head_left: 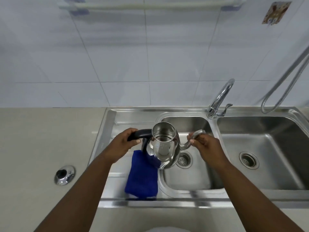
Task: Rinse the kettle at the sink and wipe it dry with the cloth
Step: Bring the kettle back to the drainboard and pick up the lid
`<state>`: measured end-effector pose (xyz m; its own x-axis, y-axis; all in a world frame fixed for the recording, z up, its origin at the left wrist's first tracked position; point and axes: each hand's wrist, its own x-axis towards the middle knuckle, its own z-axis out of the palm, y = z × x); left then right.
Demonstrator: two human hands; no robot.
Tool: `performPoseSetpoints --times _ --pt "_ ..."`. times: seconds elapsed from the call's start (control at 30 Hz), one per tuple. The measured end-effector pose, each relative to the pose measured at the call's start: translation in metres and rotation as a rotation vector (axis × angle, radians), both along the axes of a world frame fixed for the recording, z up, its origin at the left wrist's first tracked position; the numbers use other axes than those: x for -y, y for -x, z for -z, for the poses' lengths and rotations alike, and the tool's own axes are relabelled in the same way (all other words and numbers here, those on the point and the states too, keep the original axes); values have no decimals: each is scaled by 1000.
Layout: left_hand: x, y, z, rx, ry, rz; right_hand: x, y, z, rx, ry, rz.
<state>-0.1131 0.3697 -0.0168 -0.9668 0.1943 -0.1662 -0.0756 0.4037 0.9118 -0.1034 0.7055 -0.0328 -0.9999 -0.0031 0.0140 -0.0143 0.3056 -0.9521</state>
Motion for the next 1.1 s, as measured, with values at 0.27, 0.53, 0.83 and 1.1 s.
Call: performPoseSetpoints --times 0.27,0.53,0.83,1.1 --pt "105 -36 -5 1 22 -89 101 -20 13 3 -24 -92" --pt "175 -50 6 15 33 -106 172 -35 26 3 -155 -129" --pt "193 -47 28 61 5 -73 194 -45 41 67 -166 -69" --pt "193 -46 37 60 -47 -72 195 -48 40 72 -222 -27"
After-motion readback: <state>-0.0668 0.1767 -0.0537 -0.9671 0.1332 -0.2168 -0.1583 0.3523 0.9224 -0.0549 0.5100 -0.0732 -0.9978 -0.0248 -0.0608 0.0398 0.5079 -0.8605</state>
